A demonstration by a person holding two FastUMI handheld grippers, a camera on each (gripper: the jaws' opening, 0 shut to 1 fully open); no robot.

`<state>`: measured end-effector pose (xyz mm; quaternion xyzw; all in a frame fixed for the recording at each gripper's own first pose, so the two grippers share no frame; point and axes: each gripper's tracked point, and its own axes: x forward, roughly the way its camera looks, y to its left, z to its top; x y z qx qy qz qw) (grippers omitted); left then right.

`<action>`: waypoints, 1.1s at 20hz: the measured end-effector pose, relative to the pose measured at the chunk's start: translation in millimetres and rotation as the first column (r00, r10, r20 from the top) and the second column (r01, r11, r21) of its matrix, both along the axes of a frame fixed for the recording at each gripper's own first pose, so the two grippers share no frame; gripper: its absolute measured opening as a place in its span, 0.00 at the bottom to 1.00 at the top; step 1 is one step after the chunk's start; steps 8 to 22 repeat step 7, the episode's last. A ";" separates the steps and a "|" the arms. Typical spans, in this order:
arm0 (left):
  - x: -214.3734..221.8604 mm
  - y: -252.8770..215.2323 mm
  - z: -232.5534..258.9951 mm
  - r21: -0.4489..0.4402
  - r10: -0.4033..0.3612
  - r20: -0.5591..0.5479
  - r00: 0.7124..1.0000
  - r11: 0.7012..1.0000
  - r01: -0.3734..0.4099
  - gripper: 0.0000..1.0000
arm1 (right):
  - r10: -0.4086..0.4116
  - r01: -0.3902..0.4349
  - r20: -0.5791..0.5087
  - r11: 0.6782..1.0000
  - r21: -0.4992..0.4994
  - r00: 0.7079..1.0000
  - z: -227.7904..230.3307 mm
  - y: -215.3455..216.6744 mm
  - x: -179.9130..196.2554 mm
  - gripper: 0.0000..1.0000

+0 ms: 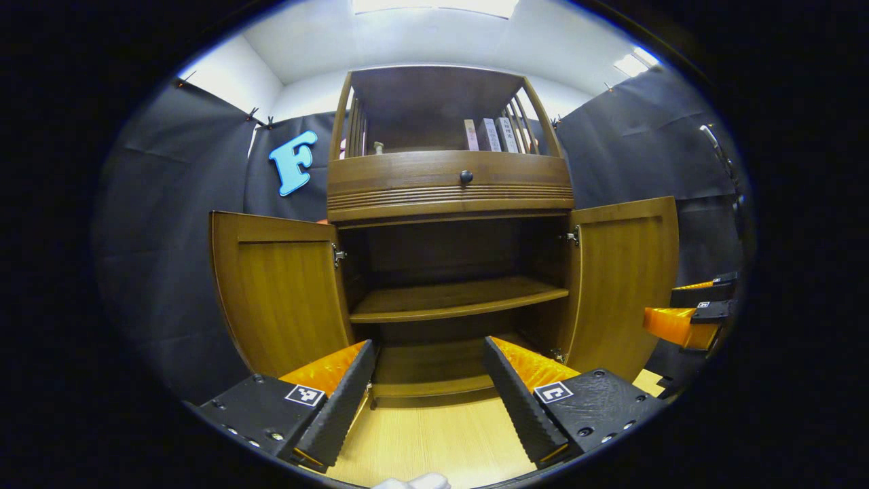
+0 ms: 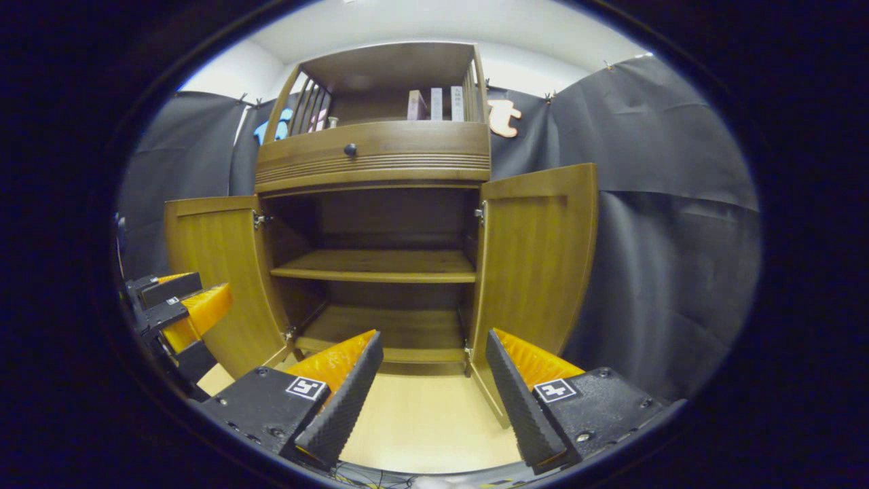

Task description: Open the right door of the double-door shoe cabinet with the right hand, and open the left door with the left hand.

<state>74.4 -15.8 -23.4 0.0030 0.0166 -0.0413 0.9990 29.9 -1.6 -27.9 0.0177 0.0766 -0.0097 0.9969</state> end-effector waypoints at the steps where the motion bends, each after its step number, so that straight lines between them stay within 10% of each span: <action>1: 1.3 1.0 1.5 -0.003 0.003 0.006 1.000 1.000 -0.003 0.96 | -0.008 0.008 0.003 1.000 0.003 1.000 0.6 -3.7 0.3 0.96; 22: -0.2 6.3 3.2 -0.035 0.030 0.008 1.000 0.999 -0.029 0.96 | -0.023 0.023 0.013 1.000 0.014 1.000 6.1 -13.0 4.3 0.96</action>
